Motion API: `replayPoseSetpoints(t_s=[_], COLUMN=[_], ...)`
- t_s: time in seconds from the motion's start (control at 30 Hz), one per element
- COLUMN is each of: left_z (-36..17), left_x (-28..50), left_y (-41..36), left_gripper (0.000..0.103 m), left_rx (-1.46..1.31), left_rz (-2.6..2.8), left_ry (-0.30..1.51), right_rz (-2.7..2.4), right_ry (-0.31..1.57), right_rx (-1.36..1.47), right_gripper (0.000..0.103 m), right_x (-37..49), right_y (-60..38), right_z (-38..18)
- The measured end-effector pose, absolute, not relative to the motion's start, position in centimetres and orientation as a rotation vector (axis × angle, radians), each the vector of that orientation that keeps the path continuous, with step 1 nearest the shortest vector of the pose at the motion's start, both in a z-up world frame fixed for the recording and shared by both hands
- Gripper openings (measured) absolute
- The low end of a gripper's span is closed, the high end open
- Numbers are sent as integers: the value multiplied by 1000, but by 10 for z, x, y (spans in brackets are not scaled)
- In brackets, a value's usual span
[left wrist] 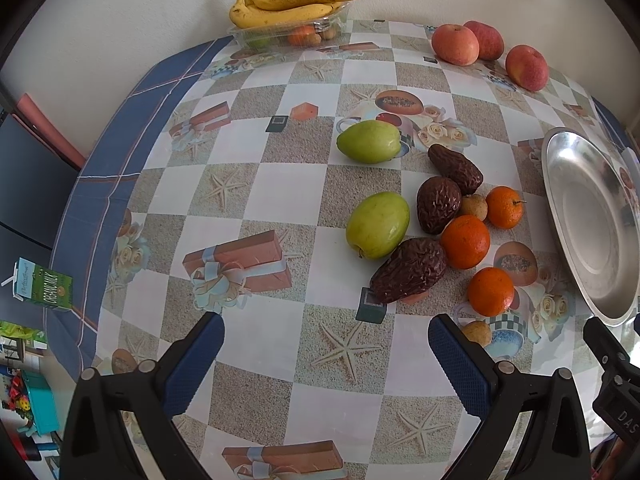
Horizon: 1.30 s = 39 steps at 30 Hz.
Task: Organize fruits
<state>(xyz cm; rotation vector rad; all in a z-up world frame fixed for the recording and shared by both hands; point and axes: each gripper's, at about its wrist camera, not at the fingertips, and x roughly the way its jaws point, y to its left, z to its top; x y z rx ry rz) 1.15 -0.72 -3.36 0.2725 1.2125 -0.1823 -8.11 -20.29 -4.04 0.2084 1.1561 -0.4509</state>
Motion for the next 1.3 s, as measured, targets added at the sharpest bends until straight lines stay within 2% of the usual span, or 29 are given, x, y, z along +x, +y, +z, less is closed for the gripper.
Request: replayPoseSetpoints(t_s=[0.57,0.87,1.03,1.2,1.3], left_z=[-30,-18,-1,-6,-13], left_x=[19,43,63,74,79], left_y=[1,3,1,-7,-9], left_gripper=[103,103,103,102,102], left_rx=[201,148,86,14,-21], left_rz=[-188,-229,-223,-240,-230], left_ry=[1218,1262,1265,1320,1343], right_rz=[-389,-247,-269,-278,-263], right_ry=[1134,1158,1174,1188,1207], right_rx=[208,298,303,287,291], right_gripper=[103,102,91,90,82], right_x=[-78,-47,-25,-10,-3], right_y=[-196,-170,-167,-160,-158], right_z=[-35,-22,-16,-17,-26])
